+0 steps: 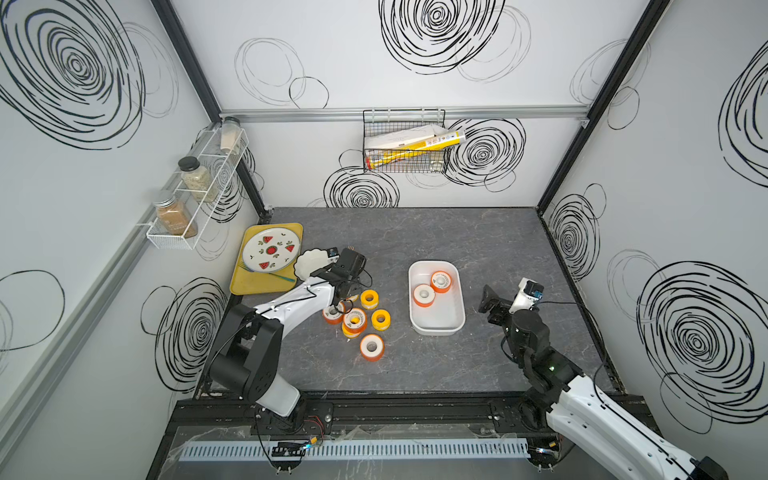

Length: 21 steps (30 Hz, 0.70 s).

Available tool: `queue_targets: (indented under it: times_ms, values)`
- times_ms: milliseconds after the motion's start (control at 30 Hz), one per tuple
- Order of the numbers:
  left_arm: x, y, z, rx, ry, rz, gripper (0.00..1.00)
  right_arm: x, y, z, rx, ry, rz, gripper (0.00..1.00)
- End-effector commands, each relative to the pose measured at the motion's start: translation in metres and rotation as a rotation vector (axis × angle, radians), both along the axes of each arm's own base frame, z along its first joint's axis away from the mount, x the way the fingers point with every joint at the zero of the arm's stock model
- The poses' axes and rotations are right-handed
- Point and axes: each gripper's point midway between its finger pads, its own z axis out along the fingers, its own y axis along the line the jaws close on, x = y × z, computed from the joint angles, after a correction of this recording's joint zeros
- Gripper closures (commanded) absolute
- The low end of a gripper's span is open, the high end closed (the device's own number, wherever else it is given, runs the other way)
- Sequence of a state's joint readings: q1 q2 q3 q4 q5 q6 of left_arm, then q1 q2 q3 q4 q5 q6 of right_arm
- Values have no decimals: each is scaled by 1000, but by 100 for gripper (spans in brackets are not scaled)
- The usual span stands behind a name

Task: Put the sealing tape into the storage box
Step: Pick up the sealing tape at the center of the board.

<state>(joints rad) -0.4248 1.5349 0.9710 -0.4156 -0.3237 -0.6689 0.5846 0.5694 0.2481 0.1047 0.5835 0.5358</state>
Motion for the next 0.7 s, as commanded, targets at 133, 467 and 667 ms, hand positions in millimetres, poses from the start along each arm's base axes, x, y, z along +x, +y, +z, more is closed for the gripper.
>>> queue_targets:
  times_ms: [133,467,667]
  values:
    - [-7,-47,70,-52,-126,-129,35,1,-3,3,13,-15,-20,0]
    - [-35,-137,100,-137,-160,-379,35,2,-2,2,9,-9,-20,0]
    - [-48,-182,90,-169,-131,-485,35,2,-3,2,10,-9,-23,0]
